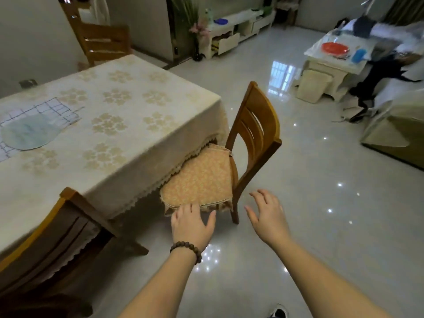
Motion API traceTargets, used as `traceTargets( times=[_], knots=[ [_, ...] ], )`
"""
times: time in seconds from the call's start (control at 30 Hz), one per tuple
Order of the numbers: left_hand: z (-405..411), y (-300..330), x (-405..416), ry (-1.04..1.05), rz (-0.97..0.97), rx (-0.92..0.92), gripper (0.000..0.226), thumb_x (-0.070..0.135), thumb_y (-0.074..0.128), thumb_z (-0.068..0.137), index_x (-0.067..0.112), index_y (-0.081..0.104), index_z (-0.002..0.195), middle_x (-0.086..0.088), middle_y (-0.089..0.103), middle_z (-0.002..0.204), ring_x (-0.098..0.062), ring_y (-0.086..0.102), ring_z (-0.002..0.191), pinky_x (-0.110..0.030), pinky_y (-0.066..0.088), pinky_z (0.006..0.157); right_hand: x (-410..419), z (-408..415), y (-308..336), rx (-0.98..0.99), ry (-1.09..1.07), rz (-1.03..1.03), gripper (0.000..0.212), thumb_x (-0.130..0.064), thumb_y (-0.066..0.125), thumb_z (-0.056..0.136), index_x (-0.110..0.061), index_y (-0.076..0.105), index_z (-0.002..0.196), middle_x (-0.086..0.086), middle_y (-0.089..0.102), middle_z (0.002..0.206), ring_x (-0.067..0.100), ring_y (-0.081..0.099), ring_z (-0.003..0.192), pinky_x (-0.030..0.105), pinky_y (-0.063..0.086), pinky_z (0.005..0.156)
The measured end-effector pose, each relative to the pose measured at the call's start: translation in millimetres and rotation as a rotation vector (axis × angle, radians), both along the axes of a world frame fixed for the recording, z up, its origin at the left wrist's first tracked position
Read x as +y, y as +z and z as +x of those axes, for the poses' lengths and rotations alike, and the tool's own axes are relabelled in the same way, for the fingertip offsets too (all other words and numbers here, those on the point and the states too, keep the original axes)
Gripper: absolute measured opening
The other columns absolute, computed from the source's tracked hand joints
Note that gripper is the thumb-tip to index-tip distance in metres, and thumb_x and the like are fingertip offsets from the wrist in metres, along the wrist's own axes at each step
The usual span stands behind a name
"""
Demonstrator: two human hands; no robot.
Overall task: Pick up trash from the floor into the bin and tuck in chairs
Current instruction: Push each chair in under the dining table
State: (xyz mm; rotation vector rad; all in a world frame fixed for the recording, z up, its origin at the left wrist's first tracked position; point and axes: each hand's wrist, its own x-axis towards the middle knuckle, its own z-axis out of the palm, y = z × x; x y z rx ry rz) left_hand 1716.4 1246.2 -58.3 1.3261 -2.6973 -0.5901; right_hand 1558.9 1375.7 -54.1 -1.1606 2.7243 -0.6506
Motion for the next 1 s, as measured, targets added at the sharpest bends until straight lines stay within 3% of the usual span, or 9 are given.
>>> traceTargets(
  times=[0.2, 0.33, 0.53, 0.7, 1.0],
  knots=[
    [-96.8, -1.8, 45.6, 0.001, -0.028, -0.001, 0.067, 0.066, 0.026, 0.087, 0.021, 0.044, 0.134, -0.002, 0.052, 0.129, -0.022, 0.043, 0.123, -0.044, 0.028, 0.108, 64.8, -90.0, -5.9, -0.006, -0.082, -0.008, 0.045, -0.041, 0.047, 0.093, -0.020, 0.045, 0.132, 0.005, 0.040, 0.141, 0.021, 0.030, 0.133, 0.039, 0.026, 0.110],
    [-184.2, -0.5, 92.4, 0.075, -0.027, 0.029, 0.063, 0.063, 0.030, 0.088, 0.019, 0.046, 0.130, -0.004, 0.052, 0.128, -0.024, 0.045, 0.119, -0.041, 0.031, 0.102, 109.0, -176.2, -8.8, -0.008, -0.033, -0.024, 0.043, -0.040, 0.047, 0.093, -0.017, 0.049, 0.130, 0.008, 0.042, 0.140, 0.025, 0.031, 0.133, 0.041, 0.026, 0.110],
    [-280.3, 8.5, 149.6, 0.188, -0.007, 0.096, 0.062, 0.059, 0.037, 0.090, 0.018, 0.040, 0.136, -0.005, 0.048, 0.134, -0.025, 0.042, 0.124, -0.042, 0.030, 0.106, 150.1, -281.0, -6.7, 0.004, 0.072, -0.024, 0.050, -0.044, 0.043, 0.086, -0.013, 0.054, 0.123, 0.013, 0.049, 0.132, 0.030, 0.038, 0.127, 0.044, 0.030, 0.105],
    [-315.8, 16.1, 147.6, 0.335, -0.095, 0.136, 0.063, 0.057, 0.040, 0.089, 0.014, 0.043, 0.134, -0.009, 0.050, 0.132, -0.028, 0.044, 0.121, -0.043, 0.032, 0.102, 139.4, -334.5, -7.7, 0.013, 0.200, -0.020, 0.041, -0.035, 0.053, 0.091, -0.014, 0.052, 0.126, 0.012, 0.046, 0.136, 0.028, 0.035, 0.131, 0.043, 0.027, 0.107],
    [-392.3, 21.8, 88.9, 0.584, -0.219, 0.238, 0.064, 0.054, 0.051, 0.086, 0.009, 0.044, 0.131, -0.014, 0.049, 0.125, -0.033, 0.045, 0.115, -0.046, 0.035, 0.097, 57.7, -420.0, -12.3, 0.056, 0.439, -0.037, 0.043, -0.037, 0.049, 0.093, -0.018, 0.046, 0.131, 0.008, 0.040, 0.141, 0.024, 0.029, 0.133, 0.040, 0.021, 0.111]
  ],
)
